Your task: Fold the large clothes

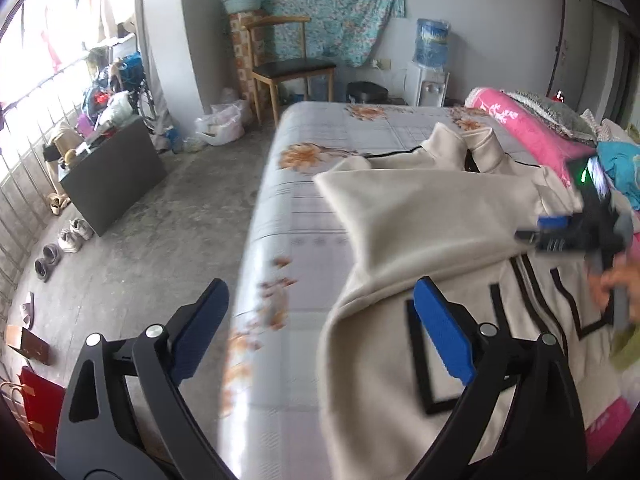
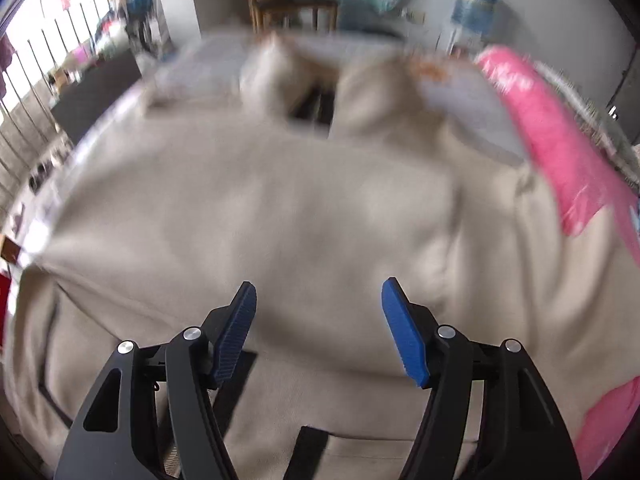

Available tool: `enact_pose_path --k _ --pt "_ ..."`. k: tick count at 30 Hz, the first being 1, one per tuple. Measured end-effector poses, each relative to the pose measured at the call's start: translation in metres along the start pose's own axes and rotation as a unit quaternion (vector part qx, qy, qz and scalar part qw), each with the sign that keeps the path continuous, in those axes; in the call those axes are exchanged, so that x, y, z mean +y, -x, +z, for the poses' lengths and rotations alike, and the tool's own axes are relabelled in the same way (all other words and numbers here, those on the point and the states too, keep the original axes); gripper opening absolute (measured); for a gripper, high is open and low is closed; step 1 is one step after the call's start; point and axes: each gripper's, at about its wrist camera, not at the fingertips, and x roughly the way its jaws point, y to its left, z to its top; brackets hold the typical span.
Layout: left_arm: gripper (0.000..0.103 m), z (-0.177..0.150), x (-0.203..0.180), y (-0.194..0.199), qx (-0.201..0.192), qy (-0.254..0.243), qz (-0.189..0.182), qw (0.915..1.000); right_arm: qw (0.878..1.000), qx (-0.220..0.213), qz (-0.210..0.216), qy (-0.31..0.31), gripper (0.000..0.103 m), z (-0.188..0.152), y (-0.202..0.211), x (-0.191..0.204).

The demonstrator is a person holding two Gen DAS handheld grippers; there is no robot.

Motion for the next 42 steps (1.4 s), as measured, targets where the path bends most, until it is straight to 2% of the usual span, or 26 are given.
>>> enact_pose_path --k 2,7,10,14,15,16,18,20,23,26,29,32,36,39,42 --pt "0.09 0.011 -0.02 -0.021 0.018 -0.011 0.002 0.9998 1.0 0.013 0.01 -0.003 0.069 -0.006 0.006 -0.005" --pt "0.09 0.029 -0.066 -0.068 0.045 -0.027 -0.013 0.9985 1.0 -0.017 0.003 -0.009 0.07 -0.018 0.029 -0.024" --pt "0.09 0.035 -0.095 -0.105 0.069 -0.032 -0.023 0.9968 0.999 -0.024 -0.036 0.007 0.079 -0.021 0.024 -0.031" --pt "0.091 0.026 -0.129 -0.152 0.103 -0.07 0.0 0.9923 0.999 -0.002 -0.042 0.013 0.088 -0.031 0.006 -0.037" --pt "0.094 0.021 -0.133 -0.155 0.094 -0.075 0.009 0.9927 0.999 -0.011 -0.041 0.012 0.091 -0.033 0.007 -0.038" --pt "0.095 0.017 -0.133 -0.15 0.068 -0.07 0.02 0.995 0.999 -0.004 -0.04 0.015 0.097 -0.033 0.004 -0.04" --pt "0.095 0.011 -0.133 -0.149 0.063 -0.072 0.018 0.9952 1.0 0.001 -0.02 -0.001 0.097 -0.034 0.002 -0.046" --pt "0.095 0.008 -0.13 -0.146 0.064 -0.069 0.011 0.9955 1.0 0.003 -0.001 -0.021 0.097 -0.034 -0.001 -0.053" --pt "0.096 0.008 -0.125 -0.146 0.079 -0.049 -0.003 0.9957 1.0 -0.01 -0.001 -0.003 0.097 -0.035 -0.001 -0.051" --pt "0.096 0.01 -0.12 -0.149 0.093 -0.016 -0.012 0.9955 1.0 0.007 0.014 0.01 0.097 -0.034 0.002 -0.059" --pt "0.096 0.007 -0.121 -0.15 0.093 -0.01 -0.012 0.9955 1.0 0.014 -0.018 0.003 0.097 -0.035 0.019 -0.072" --pt "0.096 0.005 -0.12 -0.149 0.084 -0.012 -0.016 0.9962 0.998 -0.024 -0.046 -0.029 0.097 -0.041 0.054 -0.112" --pt "0.096 0.005 -0.12 -0.15 0.08 -0.015 -0.018 0.9965 0.99 -0.05 -0.064 -0.114 0.097 -0.055 0.093 -0.195" --pt "0.096 0.007 -0.119 -0.153 0.084 -0.016 -0.02 0.9961 0.969 -0.052 -0.098 -0.222 0.097 -0.081 0.114 -0.287" --pt "0.096 0.007 -0.116 -0.153 0.082 -0.018 -0.022 0.9962 0.943 -0.056 -0.105 -0.311 0.094 -0.109 0.125 -0.356"
